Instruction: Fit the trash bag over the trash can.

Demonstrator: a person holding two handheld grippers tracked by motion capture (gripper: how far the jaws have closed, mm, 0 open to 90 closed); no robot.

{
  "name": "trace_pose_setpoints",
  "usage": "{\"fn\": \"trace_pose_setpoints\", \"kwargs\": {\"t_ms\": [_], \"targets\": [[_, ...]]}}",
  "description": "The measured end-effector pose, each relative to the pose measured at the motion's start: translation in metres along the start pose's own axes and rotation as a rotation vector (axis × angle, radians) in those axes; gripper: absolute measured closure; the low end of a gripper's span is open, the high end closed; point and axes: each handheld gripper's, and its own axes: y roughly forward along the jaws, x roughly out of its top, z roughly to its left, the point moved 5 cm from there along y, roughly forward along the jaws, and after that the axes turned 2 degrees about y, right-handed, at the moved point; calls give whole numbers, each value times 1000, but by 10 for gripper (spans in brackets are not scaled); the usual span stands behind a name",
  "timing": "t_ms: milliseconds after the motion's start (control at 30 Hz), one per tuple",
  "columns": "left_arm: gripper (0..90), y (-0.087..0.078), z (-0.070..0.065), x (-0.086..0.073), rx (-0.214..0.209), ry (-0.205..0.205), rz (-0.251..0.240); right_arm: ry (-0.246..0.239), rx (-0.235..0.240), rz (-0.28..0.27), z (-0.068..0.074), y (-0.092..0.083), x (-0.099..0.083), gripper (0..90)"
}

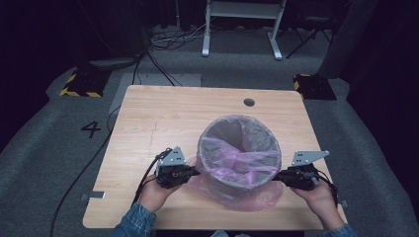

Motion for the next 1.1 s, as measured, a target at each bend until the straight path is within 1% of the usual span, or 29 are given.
{"fn": "trace_pose_setpoints", "kwargs": {"t_ms": [33, 67, 100, 133, 167, 200, 300, 400, 467, 500, 533, 567, 600, 633, 667, 700, 733, 767, 800, 833, 867, 900, 933, 967, 1000, 1033, 1067, 1100], "targets": [[896, 2, 1, -2, 2, -2, 16, 26, 7, 17, -4, 6, -4, 900], [897, 4, 2, -4, 14, -1, 35, 48, 10, 38, -8, 12, -9, 900], [897, 7, 3, -9, 32, -2, 71, 60, 7, 56, -10, 16, -13, 900], [897, 11, 5, -14, 38, -4, 108, 71, 6, 79, -11, 21, -18, 900], [897, 16, 6, -21, 35, -12, 151, 85, 7, 92, -12, 25, -23, 900], [898, 21, 7, -29, 34, -21, 185, 99, 3, 100, -12, 27, -28, 899], [898, 28, 5, -42, 11, -26, 266, 109, -6, 78, -10, 23, -32, 892], [898, 33, 0, -51, -6, 0, 335, 108, -11, 45, -6, 16, -31, 887], [897, 36, -3, -54, 3, 5, 349, 99, 1, 34, -2, 14, -32, 892], [897, 35, -2, -53, 5, 9, 346, 98, 9, 48, -1, 15, -34, 897], [896, 34, -1, -52, 6, 5, 344, 104, 14, 80, 1, 17, -38, 899], [896, 32, 1, -51, 17, -7, 329, 111, 13, 111, 1, 19, -42, 900], [897, 30, 3, -50, 18, -12, 321, 125, -2, 167, 0, 21, -50, 900], [897, 28, 4, -51, 22, -24, 319, 130, -8, 204, 0, 22, -57, 900], [897, 28, 6, -52, 31, -28, 312, 140, -14, 229, 0, 22, -63, 900], [897, 27, 7, -52, 32, -32, 316, 149, -10, 226, 0, 19, -67, 899], [896, 27, 9, -54, 42, -42, 322, 150, -16, 230, 1, 16, -68, 897], [894, 26, 10, -54, 45, -50, 319, 151, -34, 226, 0, 10, -69, 867], [873, 25, 10, -53, 36, -48, 304, 149, -35, 205, 1, 6, -68, 783], [729, 24, 9, -52, 25, -57, 286, 129, -37, 160, 2, 1, -64, 592], [627, 21, 9, -48, -9, -67, 255, 111, -35, 122, 4, -2, -60, 499], [537, 17, 6, -42, -52, -66, 205, 92, -22, 78, 7, -6, -55, 453], [490, 14, 4, -38, -63, -56, 178, 58, -3, 30, 12, -10, -47, 397], [454, 10, 1, -32, -69, -42, 140, 29, 3, 5, 16, -12, -42, 347], [412, 8, -2, -26, -74, -26, 105, -9, -3, -21, 20, -14, -35, 316], [408, 6, -4, -20, -83, -8, 78, -42, -5, -40, 24, -14, -28, 324], [446, 5, -6, -15, -83, 3, 64, -70, -1, -50, 28, -14, -22, 408], [541, 6, -7, -11, -56, 22, 67, -99, 2, -47, 31, -13, -17, 609]]}}
